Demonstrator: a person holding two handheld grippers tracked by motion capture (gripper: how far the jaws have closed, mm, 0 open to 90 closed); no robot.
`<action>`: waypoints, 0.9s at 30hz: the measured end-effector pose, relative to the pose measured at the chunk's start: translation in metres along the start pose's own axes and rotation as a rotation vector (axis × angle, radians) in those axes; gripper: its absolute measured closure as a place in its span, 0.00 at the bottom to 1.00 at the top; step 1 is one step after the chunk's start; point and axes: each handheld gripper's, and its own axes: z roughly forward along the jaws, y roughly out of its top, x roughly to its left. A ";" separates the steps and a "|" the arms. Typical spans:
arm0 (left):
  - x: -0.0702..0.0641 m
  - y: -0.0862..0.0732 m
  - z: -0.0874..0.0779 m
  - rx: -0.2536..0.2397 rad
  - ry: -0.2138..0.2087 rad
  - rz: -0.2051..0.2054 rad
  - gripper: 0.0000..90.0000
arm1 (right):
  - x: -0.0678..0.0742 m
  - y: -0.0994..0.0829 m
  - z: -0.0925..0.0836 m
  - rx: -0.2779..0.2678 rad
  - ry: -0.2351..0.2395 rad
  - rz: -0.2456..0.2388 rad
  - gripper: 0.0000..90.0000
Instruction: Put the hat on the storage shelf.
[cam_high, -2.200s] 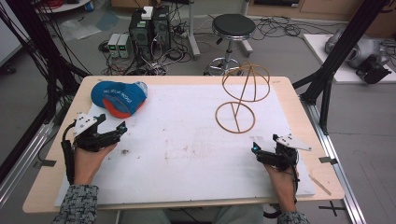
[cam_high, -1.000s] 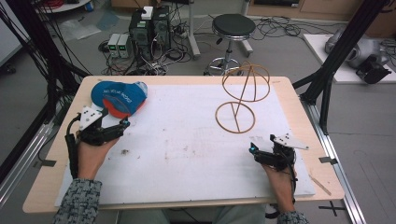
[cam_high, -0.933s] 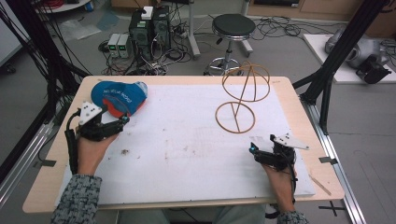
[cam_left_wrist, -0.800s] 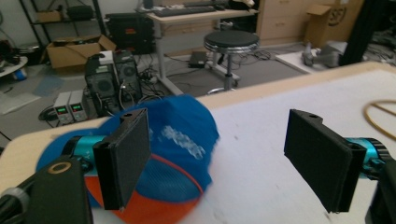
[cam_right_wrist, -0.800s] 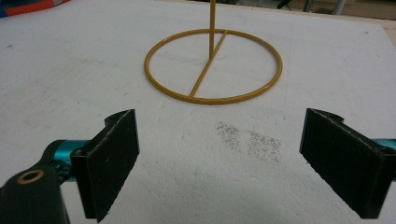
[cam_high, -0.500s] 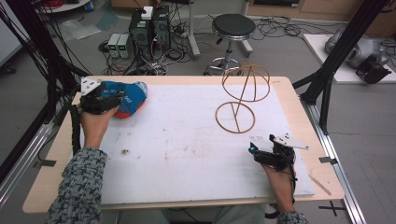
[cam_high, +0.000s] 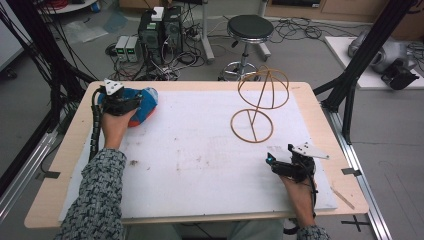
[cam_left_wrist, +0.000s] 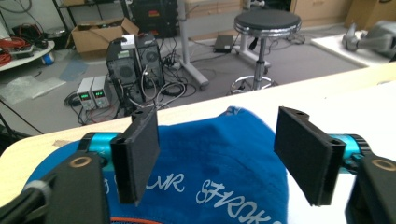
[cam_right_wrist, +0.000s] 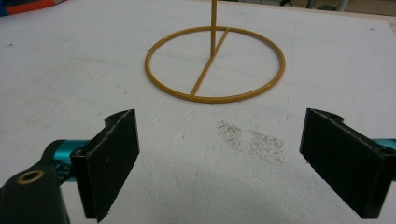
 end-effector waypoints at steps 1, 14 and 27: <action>-0.001 -0.001 0.002 0.011 0.000 0.003 0.39 | 0.000 0.000 0.000 0.001 0.001 -0.001 0.12; -0.007 -0.007 0.008 0.071 -0.006 0.053 0.83 | 0.001 0.000 0.000 0.006 0.007 0.006 0.12; -0.004 0.015 -0.008 0.017 -0.032 0.046 0.99 | 0.000 0.000 0.000 0.007 0.004 0.002 0.12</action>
